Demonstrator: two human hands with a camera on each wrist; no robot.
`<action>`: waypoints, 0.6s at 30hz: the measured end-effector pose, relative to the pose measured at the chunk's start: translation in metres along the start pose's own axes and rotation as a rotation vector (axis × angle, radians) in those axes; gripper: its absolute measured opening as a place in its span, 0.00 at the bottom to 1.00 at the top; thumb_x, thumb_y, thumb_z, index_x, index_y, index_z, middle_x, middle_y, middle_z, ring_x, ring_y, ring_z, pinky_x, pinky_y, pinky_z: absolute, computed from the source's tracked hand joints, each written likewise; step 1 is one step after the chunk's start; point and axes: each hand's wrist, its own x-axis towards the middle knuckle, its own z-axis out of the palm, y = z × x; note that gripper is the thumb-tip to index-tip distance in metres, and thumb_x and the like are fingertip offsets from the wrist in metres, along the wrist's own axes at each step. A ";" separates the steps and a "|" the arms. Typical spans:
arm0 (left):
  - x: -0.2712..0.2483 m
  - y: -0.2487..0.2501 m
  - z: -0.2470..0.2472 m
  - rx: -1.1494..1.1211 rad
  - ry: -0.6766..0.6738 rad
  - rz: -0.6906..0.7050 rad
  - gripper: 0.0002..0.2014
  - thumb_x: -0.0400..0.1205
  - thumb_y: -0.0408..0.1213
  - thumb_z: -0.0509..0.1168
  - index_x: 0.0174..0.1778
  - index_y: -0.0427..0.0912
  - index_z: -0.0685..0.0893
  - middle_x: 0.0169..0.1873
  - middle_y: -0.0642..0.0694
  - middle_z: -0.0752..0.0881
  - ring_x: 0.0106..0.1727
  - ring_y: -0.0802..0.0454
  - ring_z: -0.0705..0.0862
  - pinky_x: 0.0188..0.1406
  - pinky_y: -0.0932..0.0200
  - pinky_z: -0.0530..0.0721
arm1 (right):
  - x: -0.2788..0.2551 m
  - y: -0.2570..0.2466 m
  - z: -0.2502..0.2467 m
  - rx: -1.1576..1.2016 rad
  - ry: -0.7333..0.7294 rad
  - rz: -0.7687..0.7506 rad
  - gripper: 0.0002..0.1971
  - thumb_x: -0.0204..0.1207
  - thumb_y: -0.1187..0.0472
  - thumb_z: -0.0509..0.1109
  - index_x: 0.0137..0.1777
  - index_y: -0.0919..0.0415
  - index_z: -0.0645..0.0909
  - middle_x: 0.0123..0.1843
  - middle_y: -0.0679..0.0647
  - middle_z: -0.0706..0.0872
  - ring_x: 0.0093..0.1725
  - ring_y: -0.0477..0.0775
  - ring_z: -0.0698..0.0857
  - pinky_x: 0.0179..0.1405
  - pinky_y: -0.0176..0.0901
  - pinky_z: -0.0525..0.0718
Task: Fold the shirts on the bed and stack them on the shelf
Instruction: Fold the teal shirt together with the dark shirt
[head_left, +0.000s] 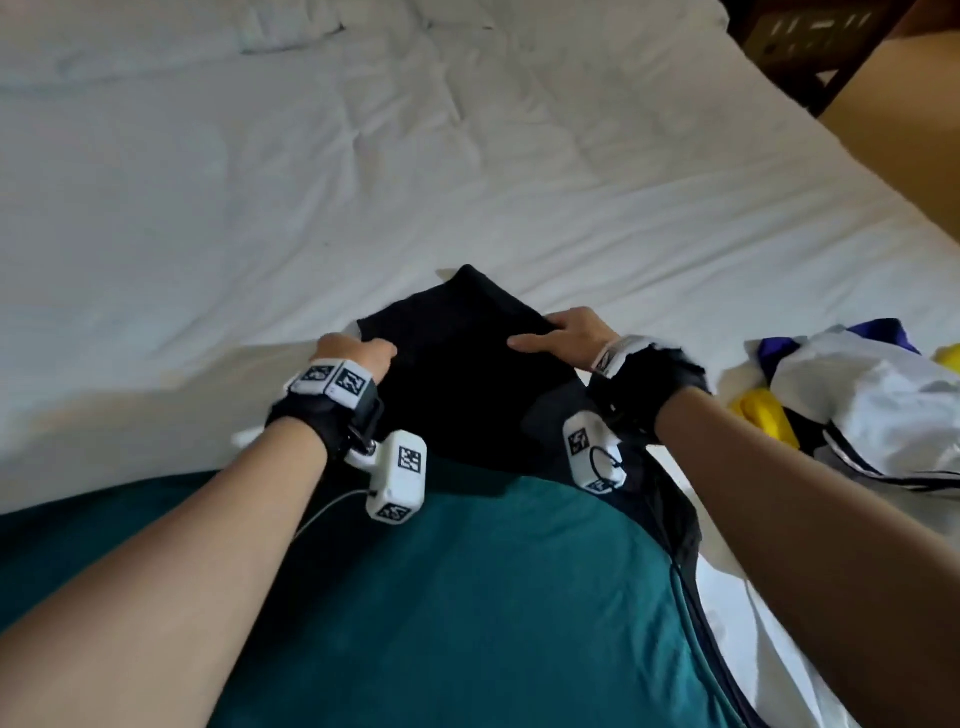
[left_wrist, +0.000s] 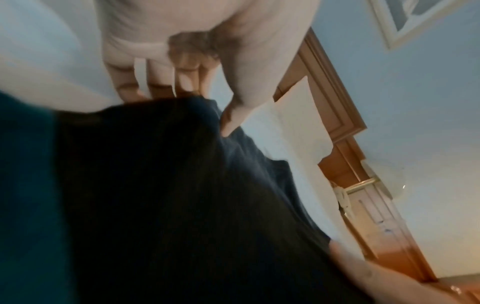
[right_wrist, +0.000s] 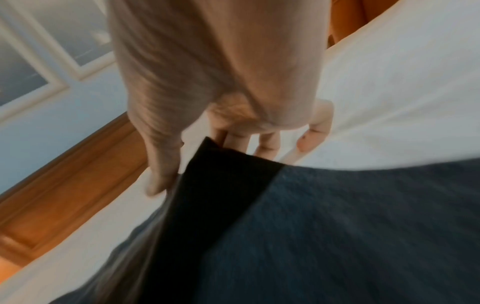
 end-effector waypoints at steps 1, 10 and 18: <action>0.008 0.004 -0.005 -0.008 0.011 0.036 0.13 0.79 0.48 0.68 0.48 0.41 0.81 0.43 0.42 0.84 0.42 0.43 0.80 0.49 0.55 0.78 | 0.007 -0.002 -0.005 -0.018 0.032 -0.012 0.22 0.66 0.46 0.81 0.47 0.66 0.89 0.39 0.55 0.89 0.40 0.53 0.88 0.43 0.42 0.84; 0.031 -0.008 0.001 -0.147 0.071 0.120 0.19 0.78 0.44 0.73 0.26 0.49 0.71 0.31 0.52 0.77 0.42 0.49 0.75 0.47 0.63 0.71 | 0.025 0.005 0.010 -0.156 0.220 -0.057 0.13 0.72 0.49 0.77 0.39 0.60 0.87 0.34 0.55 0.84 0.36 0.53 0.82 0.33 0.38 0.75; 0.013 -0.032 -0.023 -0.061 0.025 0.257 0.13 0.70 0.52 0.78 0.43 0.48 0.91 0.41 0.52 0.91 0.45 0.53 0.89 0.55 0.58 0.86 | 0.003 -0.019 0.050 -0.438 0.527 -0.096 0.28 0.70 0.52 0.73 0.71 0.49 0.72 0.70 0.53 0.73 0.69 0.61 0.71 0.63 0.61 0.70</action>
